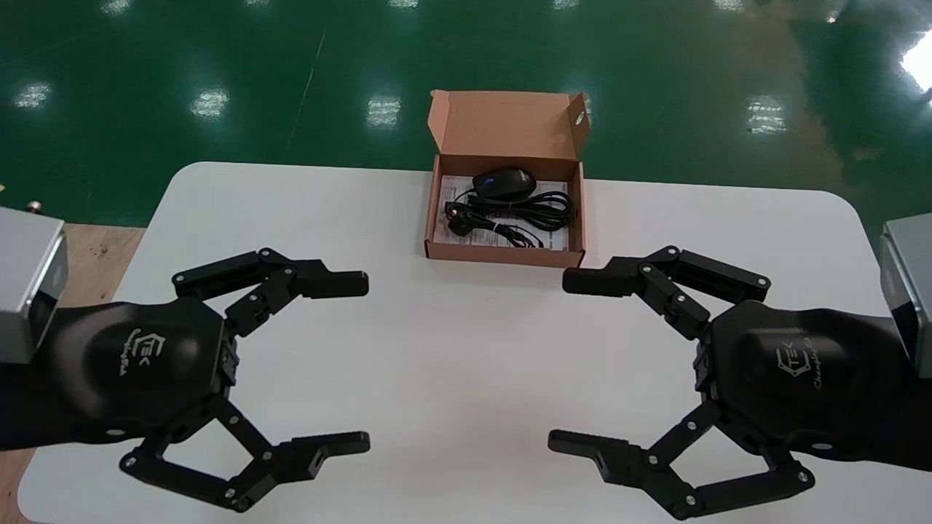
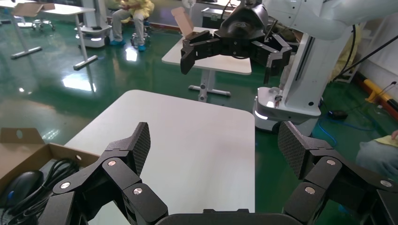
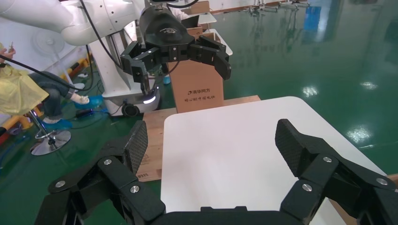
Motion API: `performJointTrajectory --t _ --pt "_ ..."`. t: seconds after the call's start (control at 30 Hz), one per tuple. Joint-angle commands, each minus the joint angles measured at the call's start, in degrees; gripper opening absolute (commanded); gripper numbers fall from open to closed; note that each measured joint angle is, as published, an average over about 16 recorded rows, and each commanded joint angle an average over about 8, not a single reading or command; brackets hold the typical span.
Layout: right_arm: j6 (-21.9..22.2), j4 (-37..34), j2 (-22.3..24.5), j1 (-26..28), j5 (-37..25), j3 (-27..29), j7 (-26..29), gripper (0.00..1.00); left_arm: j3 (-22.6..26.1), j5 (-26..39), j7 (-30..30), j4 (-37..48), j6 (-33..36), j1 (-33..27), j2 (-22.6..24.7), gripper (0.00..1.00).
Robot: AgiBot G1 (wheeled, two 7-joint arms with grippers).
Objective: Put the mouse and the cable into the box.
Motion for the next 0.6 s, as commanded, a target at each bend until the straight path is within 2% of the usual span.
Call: performJointTrajectory --t 0.03,0.6 --pt "0.06 -0.13 -0.01 0.06 -0.07 -0.03 -0.04 1.00 0.20 0.06 0.12 0.24 -0.20 -0.13 0.18 1.00" --pt "0.16 -0.52 -0.06 0.27 -0.30 -0.13 -0.19 1.00 0.80 0.43 0.51 0.98 -0.87 -0.59 0.74 1.00"
